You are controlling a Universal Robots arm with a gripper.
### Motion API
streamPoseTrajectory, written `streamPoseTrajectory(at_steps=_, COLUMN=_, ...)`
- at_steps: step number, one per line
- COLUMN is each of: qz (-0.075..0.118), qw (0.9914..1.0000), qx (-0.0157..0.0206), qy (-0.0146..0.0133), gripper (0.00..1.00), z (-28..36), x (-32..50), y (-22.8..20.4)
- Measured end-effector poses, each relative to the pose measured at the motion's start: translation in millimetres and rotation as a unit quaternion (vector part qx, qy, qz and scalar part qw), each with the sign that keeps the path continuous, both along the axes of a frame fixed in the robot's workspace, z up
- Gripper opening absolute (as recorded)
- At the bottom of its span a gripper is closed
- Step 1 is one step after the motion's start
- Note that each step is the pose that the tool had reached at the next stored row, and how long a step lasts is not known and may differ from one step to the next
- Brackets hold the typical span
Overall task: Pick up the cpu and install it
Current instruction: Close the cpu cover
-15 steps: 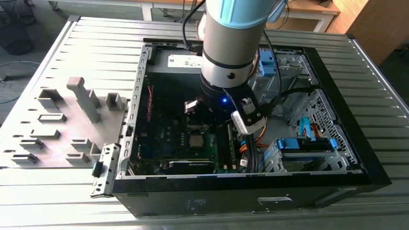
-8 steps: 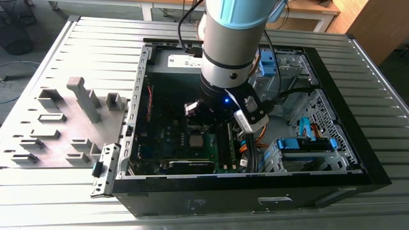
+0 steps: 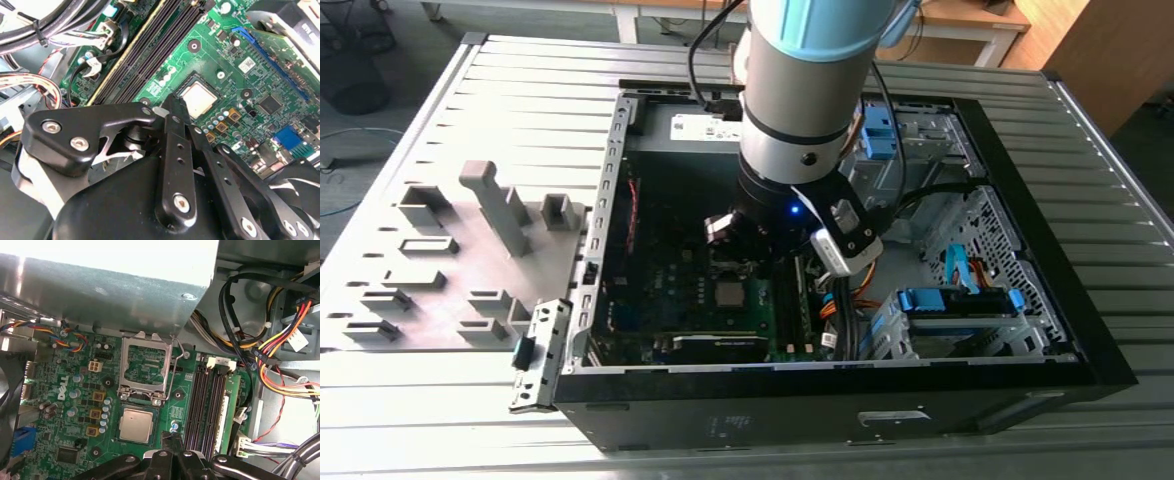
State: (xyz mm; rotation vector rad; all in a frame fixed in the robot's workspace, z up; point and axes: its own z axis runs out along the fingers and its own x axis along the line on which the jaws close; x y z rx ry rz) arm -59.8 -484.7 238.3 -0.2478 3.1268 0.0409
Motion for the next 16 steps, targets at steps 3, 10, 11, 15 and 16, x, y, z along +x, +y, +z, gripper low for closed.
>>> streamPoseTrajectory(at_steps=3, qz=0.004, qw=0.99999, qx=0.0000, qy=0.0000, gripper=0.11, z=-0.1, x=0.5, y=-0.1)
streamPoseTrajectory(at_steps=10, qz=0.016, qw=0.99988, qx=0.0007, qy=-0.0001, gripper=0.11, z=-0.3, x=0.9, y=0.1)
streamPoseTrajectory(at_steps=11, qz=0.016, qw=0.99988, qx=0.0007, qy=0.0000, gripper=0.11, z=-0.3, x=0.9, y=0.0)
streamPoseTrajectory(at_steps=15, qz=0.016, qw=0.99988, qx=0.0007, qy=0.0000, gripper=0.11, z=-1.0, x=1.0, y=0.4)
streamPoseTrajectory(at_steps=16, qz=0.016, qw=0.99988, qx=0.0007, qy=0.0000, gripper=0.11, z=-1.2, x=1.0, y=0.7)
